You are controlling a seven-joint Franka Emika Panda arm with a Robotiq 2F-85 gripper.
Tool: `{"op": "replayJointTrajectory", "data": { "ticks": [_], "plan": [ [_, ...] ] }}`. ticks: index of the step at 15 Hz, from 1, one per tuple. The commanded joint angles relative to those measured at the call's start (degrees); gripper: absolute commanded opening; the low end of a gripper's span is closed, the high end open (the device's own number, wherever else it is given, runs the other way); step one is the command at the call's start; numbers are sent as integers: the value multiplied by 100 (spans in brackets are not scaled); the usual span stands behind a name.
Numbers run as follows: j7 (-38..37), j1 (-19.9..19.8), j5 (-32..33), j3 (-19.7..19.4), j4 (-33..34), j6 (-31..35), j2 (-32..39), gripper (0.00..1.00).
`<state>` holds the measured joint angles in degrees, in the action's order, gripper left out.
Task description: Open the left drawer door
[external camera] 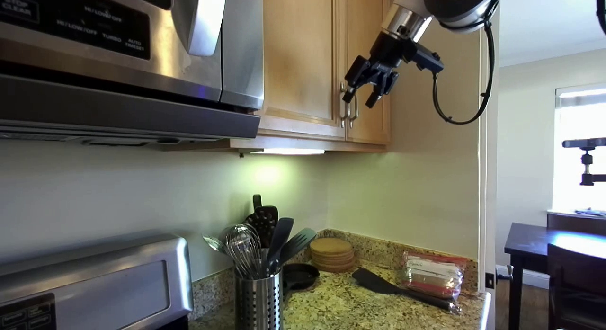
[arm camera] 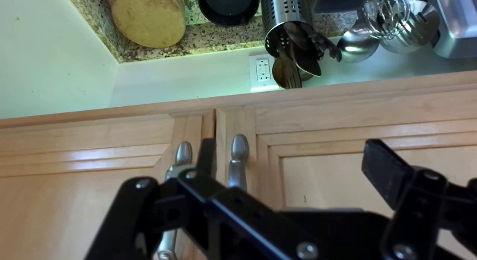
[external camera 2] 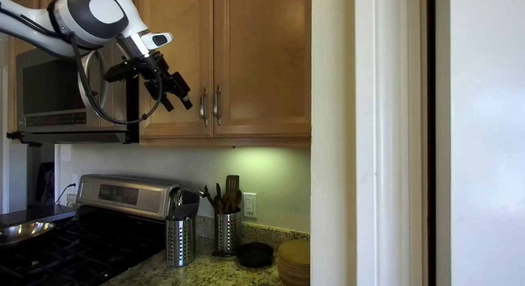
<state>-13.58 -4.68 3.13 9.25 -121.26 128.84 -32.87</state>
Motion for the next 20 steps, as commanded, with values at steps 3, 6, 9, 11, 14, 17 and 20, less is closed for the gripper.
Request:
{"op": "replayJointTrajectory", "data": {
  "ticks": [3,6,9,11,14,17,20],
  "plan": [
    [237,77,72,-337,384,325,589,97],
    [438,117,51,-446,571,429,783,92],
    [621,185,-66,-550,715,439,897,60],
    [698,207,-109,-600,733,432,915,45],
    [836,259,-163,-691,719,401,870,27],
    [957,347,-252,-734,601,308,708,9],
    [1129,402,-220,-730,438,274,491,8]
  ]
}}
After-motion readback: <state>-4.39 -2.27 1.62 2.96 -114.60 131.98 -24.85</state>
